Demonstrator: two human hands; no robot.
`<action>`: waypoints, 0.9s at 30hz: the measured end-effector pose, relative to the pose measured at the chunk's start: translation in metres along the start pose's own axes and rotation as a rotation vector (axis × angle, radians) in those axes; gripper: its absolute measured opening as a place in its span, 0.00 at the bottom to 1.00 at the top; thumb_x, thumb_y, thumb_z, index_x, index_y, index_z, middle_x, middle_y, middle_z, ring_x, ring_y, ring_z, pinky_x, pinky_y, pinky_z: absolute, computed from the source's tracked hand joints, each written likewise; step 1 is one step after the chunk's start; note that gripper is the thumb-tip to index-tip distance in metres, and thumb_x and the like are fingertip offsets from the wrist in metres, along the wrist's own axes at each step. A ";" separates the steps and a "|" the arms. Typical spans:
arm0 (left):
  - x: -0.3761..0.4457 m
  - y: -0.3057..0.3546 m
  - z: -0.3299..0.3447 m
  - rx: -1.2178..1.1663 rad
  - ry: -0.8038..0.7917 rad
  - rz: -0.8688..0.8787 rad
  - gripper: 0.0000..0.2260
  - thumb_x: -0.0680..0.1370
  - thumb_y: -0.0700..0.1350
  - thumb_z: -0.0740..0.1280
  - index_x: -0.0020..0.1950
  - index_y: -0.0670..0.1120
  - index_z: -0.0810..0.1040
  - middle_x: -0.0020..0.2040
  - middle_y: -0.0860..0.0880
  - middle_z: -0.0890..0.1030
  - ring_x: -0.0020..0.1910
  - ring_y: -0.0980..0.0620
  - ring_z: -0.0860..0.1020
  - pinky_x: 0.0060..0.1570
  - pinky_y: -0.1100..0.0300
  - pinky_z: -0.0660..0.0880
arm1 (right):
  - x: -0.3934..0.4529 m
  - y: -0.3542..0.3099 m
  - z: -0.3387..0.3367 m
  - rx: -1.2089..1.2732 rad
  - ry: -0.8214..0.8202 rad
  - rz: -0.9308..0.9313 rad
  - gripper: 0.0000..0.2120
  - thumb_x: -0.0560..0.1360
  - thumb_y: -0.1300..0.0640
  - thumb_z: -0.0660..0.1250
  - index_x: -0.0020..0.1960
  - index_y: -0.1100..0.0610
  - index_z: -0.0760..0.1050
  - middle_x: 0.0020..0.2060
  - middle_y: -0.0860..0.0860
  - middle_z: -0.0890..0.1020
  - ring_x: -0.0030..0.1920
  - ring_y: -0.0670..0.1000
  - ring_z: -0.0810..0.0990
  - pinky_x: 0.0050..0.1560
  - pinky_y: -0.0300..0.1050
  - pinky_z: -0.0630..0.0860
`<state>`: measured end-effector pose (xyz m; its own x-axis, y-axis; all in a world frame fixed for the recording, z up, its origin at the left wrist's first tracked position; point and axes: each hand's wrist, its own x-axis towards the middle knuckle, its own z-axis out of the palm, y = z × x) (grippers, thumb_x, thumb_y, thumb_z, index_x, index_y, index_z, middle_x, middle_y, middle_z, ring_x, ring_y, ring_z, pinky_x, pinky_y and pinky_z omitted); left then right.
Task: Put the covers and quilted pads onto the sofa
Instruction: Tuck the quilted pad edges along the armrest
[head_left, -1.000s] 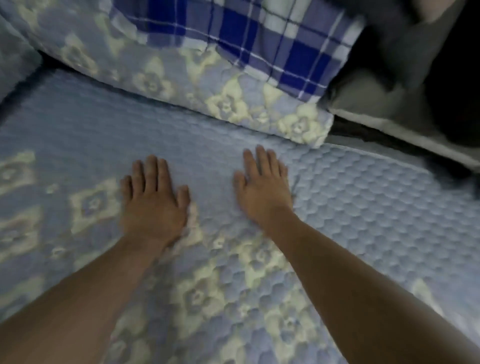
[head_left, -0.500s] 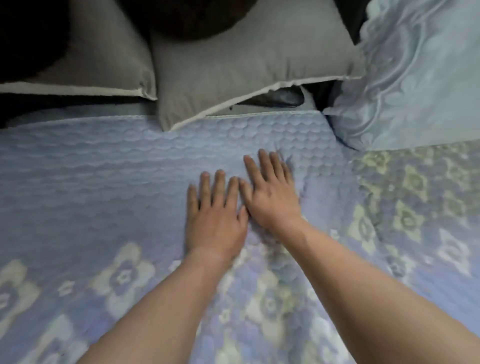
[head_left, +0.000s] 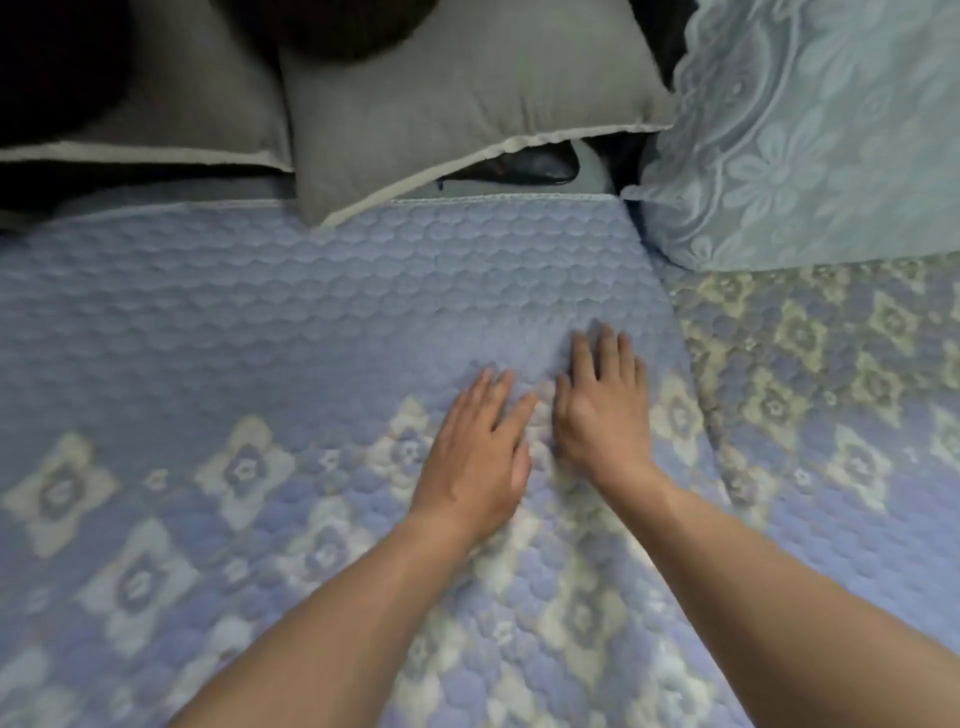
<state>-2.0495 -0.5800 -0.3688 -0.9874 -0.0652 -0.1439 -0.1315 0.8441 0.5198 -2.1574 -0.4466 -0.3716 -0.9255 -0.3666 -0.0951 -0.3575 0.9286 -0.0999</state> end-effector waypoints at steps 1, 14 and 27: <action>-0.039 -0.019 -0.008 -0.011 0.043 -0.075 0.26 0.77 0.50 0.57 0.74 0.46 0.73 0.76 0.41 0.68 0.78 0.41 0.63 0.75 0.44 0.63 | -0.014 -0.036 0.004 0.025 0.001 -0.083 0.27 0.80 0.51 0.59 0.77 0.58 0.63 0.76 0.63 0.63 0.76 0.65 0.61 0.74 0.63 0.59; -0.548 -0.468 -0.201 0.254 0.466 -1.055 0.25 0.82 0.52 0.55 0.77 0.44 0.68 0.77 0.39 0.66 0.76 0.36 0.63 0.73 0.39 0.62 | -0.277 -0.646 0.081 0.186 -0.173 -0.818 0.29 0.76 0.51 0.64 0.75 0.59 0.66 0.77 0.61 0.64 0.77 0.64 0.60 0.75 0.61 0.57; -0.634 -0.586 -0.189 0.205 0.359 -1.082 0.30 0.84 0.58 0.44 0.83 0.46 0.46 0.83 0.43 0.47 0.81 0.40 0.44 0.78 0.41 0.43 | -0.414 -0.785 0.162 0.112 -0.192 -0.819 0.28 0.84 0.44 0.50 0.81 0.54 0.56 0.80 0.57 0.54 0.81 0.58 0.47 0.79 0.59 0.46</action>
<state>-1.3631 -1.1345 -0.4229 -0.3400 -0.9257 -0.1659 -0.9387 0.3234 0.1197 -1.4734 -1.0330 -0.4148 -0.3387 -0.9337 -0.1158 -0.8819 0.3579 -0.3070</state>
